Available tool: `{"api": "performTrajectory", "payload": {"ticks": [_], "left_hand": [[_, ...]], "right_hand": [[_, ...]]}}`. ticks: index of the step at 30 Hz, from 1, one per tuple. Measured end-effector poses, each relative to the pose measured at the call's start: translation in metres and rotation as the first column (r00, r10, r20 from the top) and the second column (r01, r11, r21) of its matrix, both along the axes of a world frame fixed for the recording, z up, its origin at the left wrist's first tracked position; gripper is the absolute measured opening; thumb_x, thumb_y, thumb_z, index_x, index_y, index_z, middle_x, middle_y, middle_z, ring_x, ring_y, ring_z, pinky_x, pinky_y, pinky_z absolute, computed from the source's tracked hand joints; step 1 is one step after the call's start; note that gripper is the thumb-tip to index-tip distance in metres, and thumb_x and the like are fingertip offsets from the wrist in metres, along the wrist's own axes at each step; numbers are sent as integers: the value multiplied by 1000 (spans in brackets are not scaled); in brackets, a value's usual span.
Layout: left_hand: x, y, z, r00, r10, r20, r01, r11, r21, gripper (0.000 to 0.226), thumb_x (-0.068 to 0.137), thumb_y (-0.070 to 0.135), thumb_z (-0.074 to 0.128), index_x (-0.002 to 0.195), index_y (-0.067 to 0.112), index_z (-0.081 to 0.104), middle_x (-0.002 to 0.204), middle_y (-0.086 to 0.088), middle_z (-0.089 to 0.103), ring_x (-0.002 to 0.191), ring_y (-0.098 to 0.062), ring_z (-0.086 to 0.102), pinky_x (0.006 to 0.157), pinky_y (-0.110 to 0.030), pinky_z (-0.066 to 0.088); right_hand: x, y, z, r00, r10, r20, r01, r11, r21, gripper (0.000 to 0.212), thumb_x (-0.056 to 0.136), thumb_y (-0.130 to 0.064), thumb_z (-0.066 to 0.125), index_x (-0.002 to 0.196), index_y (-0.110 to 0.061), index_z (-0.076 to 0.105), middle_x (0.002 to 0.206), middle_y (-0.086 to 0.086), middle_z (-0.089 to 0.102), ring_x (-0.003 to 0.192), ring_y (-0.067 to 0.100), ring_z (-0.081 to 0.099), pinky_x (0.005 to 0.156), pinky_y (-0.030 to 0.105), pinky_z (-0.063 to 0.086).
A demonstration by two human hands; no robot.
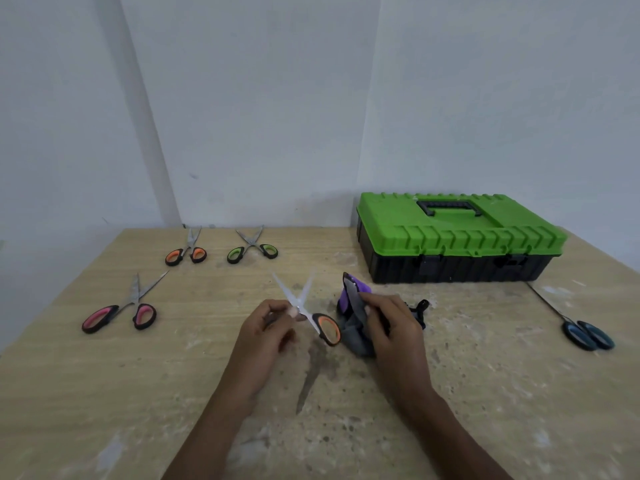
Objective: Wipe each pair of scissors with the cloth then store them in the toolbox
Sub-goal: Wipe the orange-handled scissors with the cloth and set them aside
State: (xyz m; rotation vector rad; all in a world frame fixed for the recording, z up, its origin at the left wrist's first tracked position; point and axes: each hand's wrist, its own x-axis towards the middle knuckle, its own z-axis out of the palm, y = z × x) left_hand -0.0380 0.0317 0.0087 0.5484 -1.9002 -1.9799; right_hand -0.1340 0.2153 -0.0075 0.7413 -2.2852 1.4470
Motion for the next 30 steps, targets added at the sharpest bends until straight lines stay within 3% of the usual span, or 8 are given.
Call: {"api": "performTrajectory", "payload": {"ticks": [4,8,11,13,16,21,25,30], "left_hand": [[-3,-4,10,989,60,-137,23,845,534,31,107,20,45,108,-2,67,98,-21,76,79,-21,73,72,-31,61],[-6,-2,8,989,29,-146,76,743,665,20,102,6,51,107,-7,65,104,-28,74,81,-25,77,67,-28,63],[-6,2,5,991,-59,-117,118,790,602,22,97,1,57,115,-5,68,105,-27,74,87,-26,76,75,-31,64],[-3,6,5,984,-154,-90,178,880,441,28,97,1,59,121,8,71,100,-22,75,87,-26,73,85,-35,60],[0,15,3,962,-270,-42,273,945,180,39,97,2,60,127,25,70,86,-15,72,78,-24,70,80,-36,58],[-2,20,-3,977,-212,-2,211,973,-93,32,93,12,71,121,27,71,92,-8,78,82,-26,77,82,-35,61],[-3,17,-6,985,-169,-35,165,982,-96,25,90,9,74,113,19,74,97,-5,79,83,-19,75,84,-37,60],[-4,12,-8,994,-61,-90,54,996,-76,20,90,8,74,106,19,75,98,-5,78,90,-22,76,85,-37,60]], "right_hand": [[-1,-2,0,1000,17,21,-17,1000,0,27,99,-5,56,117,-18,70,109,-13,63,101,3,59,83,17,47],[-1,-1,0,999,30,18,-31,999,25,27,99,-6,56,118,-19,70,109,-14,61,101,4,59,83,18,47],[-1,-1,0,999,45,2,-45,998,45,26,98,-5,56,116,-18,70,106,-13,61,99,2,58,81,14,44],[1,-3,0,996,77,-39,-73,993,94,25,97,-5,57,114,-18,70,104,-13,60,97,0,57,81,10,41],[3,-7,-4,981,162,-110,-137,968,209,22,97,-8,59,115,-15,70,106,-8,59,97,3,55,84,15,44],[3,-9,-4,966,226,-126,-196,957,213,28,97,-23,56,119,-15,71,104,-7,60,93,9,58,81,16,45],[0,-6,-5,976,210,-63,-200,971,135,32,96,-2,60,121,-17,72,105,-8,61,95,3,60,80,12,43],[-8,-1,-4,982,109,157,-94,990,-102,31,98,-6,58,115,-28,71,110,-15,66,102,0,61,86,17,48]]}}
